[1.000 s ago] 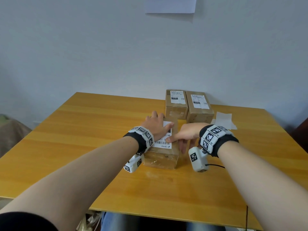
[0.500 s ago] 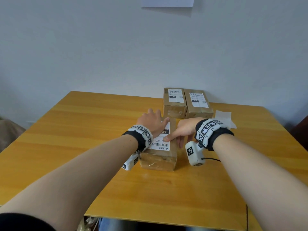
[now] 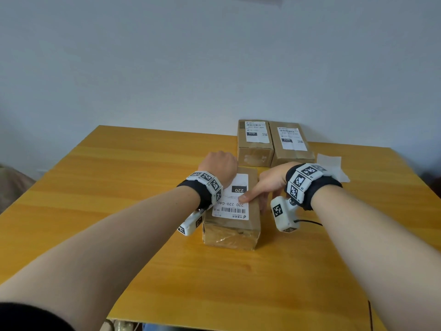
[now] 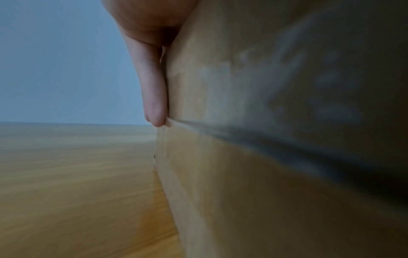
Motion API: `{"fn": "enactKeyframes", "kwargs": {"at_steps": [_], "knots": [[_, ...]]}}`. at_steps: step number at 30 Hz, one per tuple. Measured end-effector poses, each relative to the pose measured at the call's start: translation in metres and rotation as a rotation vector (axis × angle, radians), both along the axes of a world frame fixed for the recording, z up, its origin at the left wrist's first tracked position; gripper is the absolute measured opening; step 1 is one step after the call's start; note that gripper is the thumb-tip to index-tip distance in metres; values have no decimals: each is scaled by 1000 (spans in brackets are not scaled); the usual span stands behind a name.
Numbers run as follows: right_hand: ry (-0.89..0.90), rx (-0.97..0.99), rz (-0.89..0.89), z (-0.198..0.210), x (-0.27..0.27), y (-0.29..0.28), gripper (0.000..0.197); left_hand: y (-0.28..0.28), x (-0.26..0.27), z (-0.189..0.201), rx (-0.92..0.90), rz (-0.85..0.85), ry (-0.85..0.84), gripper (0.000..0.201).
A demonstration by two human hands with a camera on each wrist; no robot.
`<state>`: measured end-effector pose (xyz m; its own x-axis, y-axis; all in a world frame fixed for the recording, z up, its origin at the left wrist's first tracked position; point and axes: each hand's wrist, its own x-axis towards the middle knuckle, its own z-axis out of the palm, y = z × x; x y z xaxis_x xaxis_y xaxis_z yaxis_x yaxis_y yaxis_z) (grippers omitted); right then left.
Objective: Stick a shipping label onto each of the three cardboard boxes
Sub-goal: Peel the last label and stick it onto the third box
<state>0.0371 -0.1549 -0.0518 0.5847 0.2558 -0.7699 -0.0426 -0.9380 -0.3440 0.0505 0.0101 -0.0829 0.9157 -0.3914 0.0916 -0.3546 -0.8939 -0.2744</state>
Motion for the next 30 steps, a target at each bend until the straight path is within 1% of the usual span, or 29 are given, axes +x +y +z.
{"fn": "enactKeyframes", "kwargs": {"at_steps": [4,8,12,14,16,17,18,20,22,24,26,28,30], "knots": [[-19,33,-53,-8,8,-7,79,1,7,2,105,-41,4,21],[-46,86,-150,-15,9,-12,82,1,12,2,89,-48,-10,21],[-54,89,-200,-10,3,-10,83,0,13,1,29,-36,-23,28],[-80,86,-256,-5,3,-10,92,0,14,0,24,-47,-24,25],[-205,75,-365,-2,5,-11,102,0,14,-1,-2,-22,-27,26],[-303,82,-412,0,6,-10,102,-1,13,-1,-25,2,-22,29],[-403,103,-432,1,6,-7,96,0,13,-1,-45,22,-12,32],[-559,130,-368,0,4,2,82,0,13,-1,-66,31,-3,31],[-650,116,-258,-6,1,14,76,0,14,-2,-58,16,17,25],[-742,90,-199,-17,0,24,76,1,15,-2,-65,19,43,22],[-820,71,-191,-24,2,33,78,3,17,-4,-94,49,62,24],[-861,43,-193,-29,2,40,80,5,18,-5,-126,71,94,23],[-889,27,-192,-34,0,44,81,7,18,-4,-120,69,116,21]]}}
